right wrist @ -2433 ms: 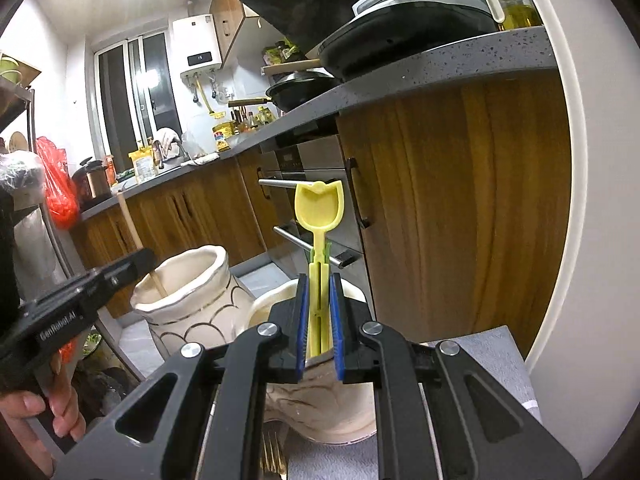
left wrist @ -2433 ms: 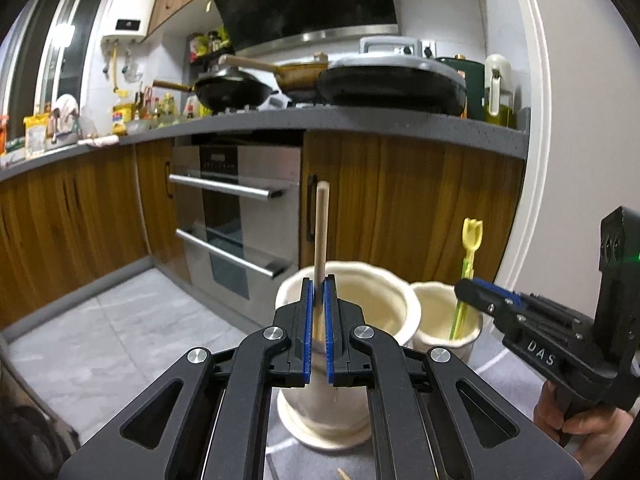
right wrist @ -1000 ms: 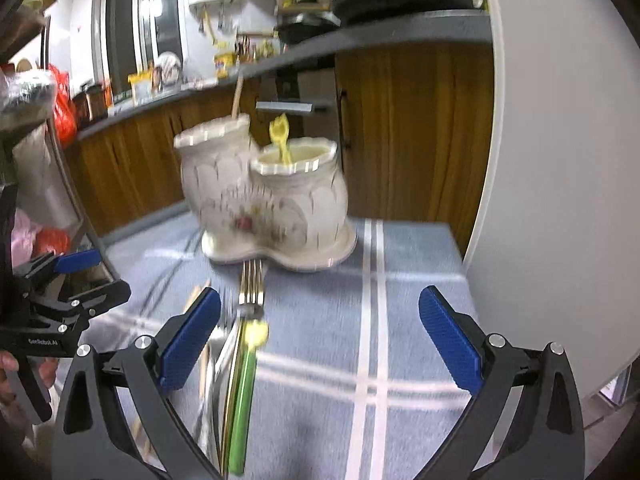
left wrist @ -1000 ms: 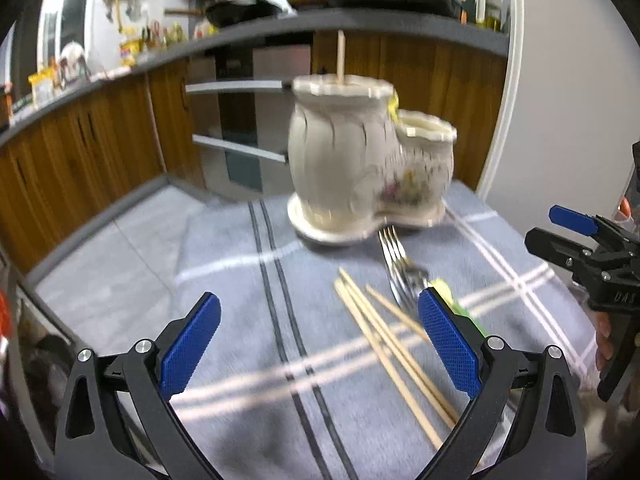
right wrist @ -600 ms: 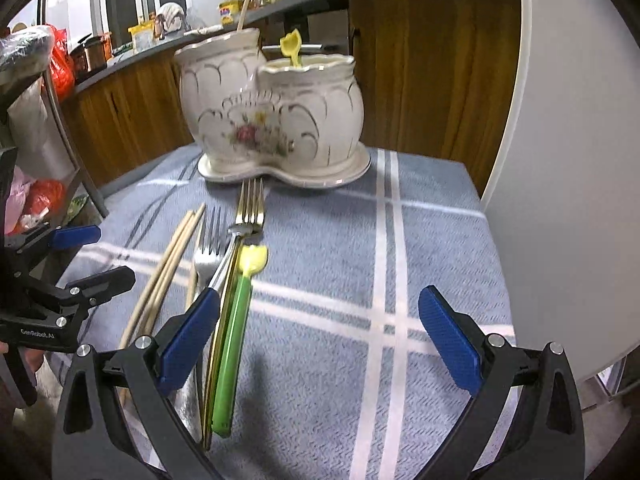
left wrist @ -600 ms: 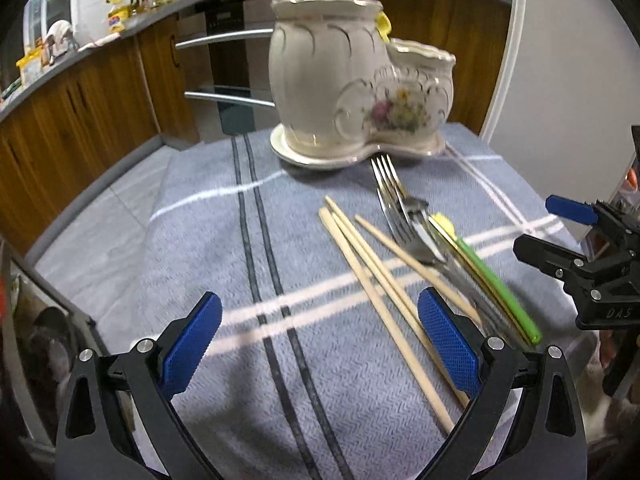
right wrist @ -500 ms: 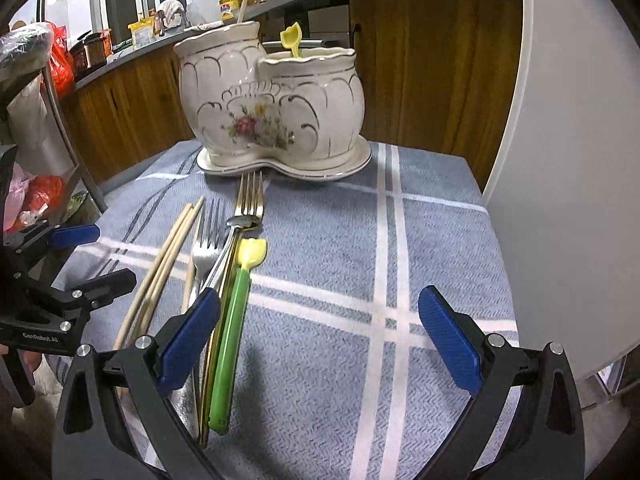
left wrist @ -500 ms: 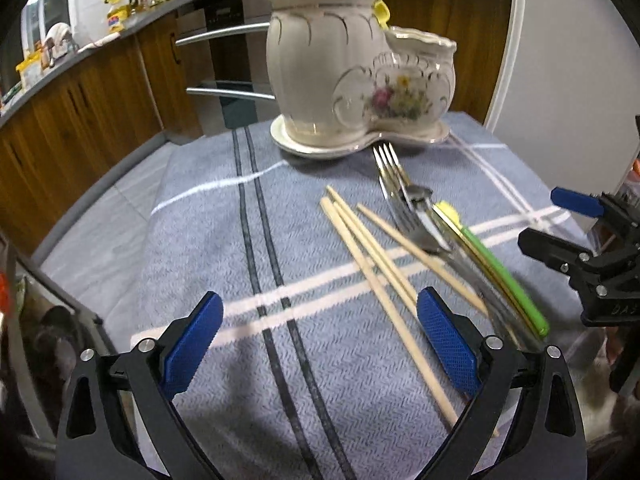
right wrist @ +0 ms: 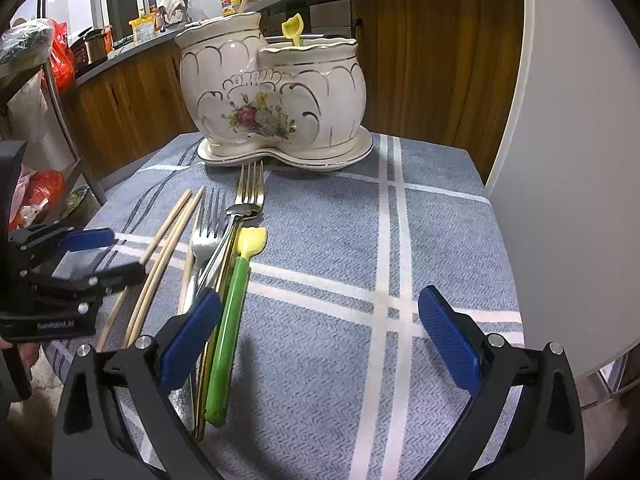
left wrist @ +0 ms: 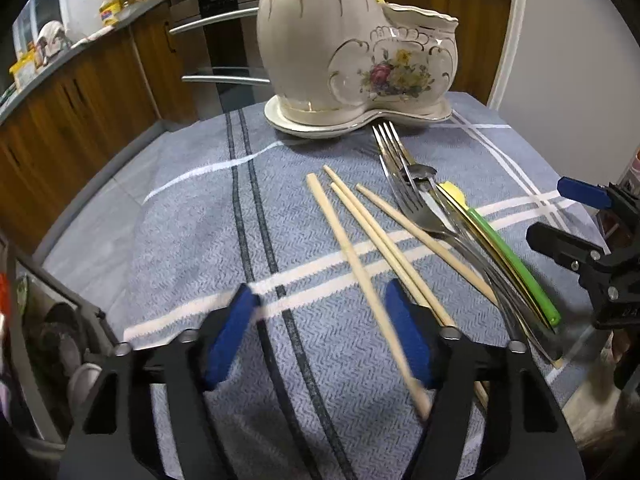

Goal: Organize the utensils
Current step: 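Grasp another chopstick with the left tool while the right tool grasps the green-handled spoon, then lower the chopstick into the tall cup while the right tool lowers the green spoon in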

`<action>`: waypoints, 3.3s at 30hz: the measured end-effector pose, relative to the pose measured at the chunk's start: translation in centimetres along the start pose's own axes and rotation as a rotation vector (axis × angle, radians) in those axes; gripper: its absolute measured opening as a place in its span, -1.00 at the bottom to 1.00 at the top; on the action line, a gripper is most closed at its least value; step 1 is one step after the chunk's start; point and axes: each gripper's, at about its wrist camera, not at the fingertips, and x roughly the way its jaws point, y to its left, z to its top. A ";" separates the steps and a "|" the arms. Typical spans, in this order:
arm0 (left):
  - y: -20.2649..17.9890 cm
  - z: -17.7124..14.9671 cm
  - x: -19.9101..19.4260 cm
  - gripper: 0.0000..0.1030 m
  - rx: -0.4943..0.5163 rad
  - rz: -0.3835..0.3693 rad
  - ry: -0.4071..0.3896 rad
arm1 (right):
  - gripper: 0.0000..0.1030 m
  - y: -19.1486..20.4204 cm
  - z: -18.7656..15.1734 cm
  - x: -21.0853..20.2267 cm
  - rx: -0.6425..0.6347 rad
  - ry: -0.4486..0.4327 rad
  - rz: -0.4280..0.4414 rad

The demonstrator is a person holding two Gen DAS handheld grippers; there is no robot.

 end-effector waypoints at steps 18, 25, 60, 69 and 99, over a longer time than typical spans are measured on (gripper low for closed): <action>0.5 0.6 0.3 -0.82 0.042 -0.020 -0.026 | -0.04 3.2 0.9 1.9 -0.094 0.108 0.023; 0.3 1.3 0.7 -0.82 0.075 -0.037 0.005 | -0.38 3.7 2.1 3.1 -0.122 0.188 0.052; 3.1 4.6 -8.4 -0.87 0.091 -0.194 -0.306 | -0.82 -0.3 8.3 -4.3 0.028 -0.264 0.126; 3.6 11.0 -10.3 -0.87 0.050 -0.191 -0.507 | -0.82 -1.4 13.4 -4.7 0.107 -0.433 0.163; 3.8 18.5 -3.9 -0.87 -0.084 -0.124 -0.694 | -0.82 -3.5 16.0 2.4 0.253 -0.515 0.107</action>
